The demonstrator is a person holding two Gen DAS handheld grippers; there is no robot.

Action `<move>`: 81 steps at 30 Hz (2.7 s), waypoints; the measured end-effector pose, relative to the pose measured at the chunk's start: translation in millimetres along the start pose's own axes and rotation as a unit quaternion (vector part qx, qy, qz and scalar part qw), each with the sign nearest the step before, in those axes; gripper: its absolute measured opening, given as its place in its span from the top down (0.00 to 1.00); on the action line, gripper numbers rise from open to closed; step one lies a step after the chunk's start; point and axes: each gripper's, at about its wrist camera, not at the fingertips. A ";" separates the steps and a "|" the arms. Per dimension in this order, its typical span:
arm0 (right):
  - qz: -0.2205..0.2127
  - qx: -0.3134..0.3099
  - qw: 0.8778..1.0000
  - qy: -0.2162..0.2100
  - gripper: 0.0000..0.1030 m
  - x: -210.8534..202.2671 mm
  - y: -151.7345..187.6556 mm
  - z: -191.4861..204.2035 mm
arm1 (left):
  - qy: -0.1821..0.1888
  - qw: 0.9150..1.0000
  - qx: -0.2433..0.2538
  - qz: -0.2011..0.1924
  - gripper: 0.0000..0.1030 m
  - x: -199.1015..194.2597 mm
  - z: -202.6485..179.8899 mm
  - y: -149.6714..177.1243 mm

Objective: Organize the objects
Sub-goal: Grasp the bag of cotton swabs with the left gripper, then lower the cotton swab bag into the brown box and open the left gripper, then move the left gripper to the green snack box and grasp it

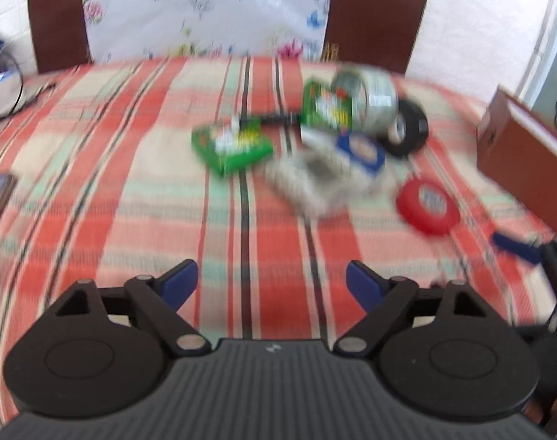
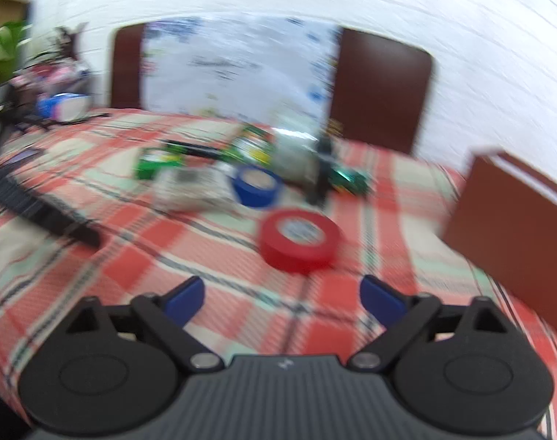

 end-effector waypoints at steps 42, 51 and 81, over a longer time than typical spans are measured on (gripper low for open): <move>-0.153 0.124 0.953 0.231 0.24 -57.6 -4.1 -221.9 | 0.263 0.950 0.154 -0.075 0.68 7.4 -318.2 -106.2; -0.205 0.123 0.945 0.222 0.17 -73.8 16.0 -196.1 | 0.260 0.947 0.152 -0.113 0.62 -32.9 -259.1 -80.2; 0.025 0.010 0.993 -0.119 0.27 162.7 -76.9 51.0 | 0.063 0.984 -0.166 0.023 0.53 80.5 66.9 -61.0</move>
Point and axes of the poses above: each gripper's, at about its wrist camera, not at the fingertips, and x roughly the way its jaws point, z to its left, y to its underside, and after that the axes turned 14 degrees about -y, right-handed
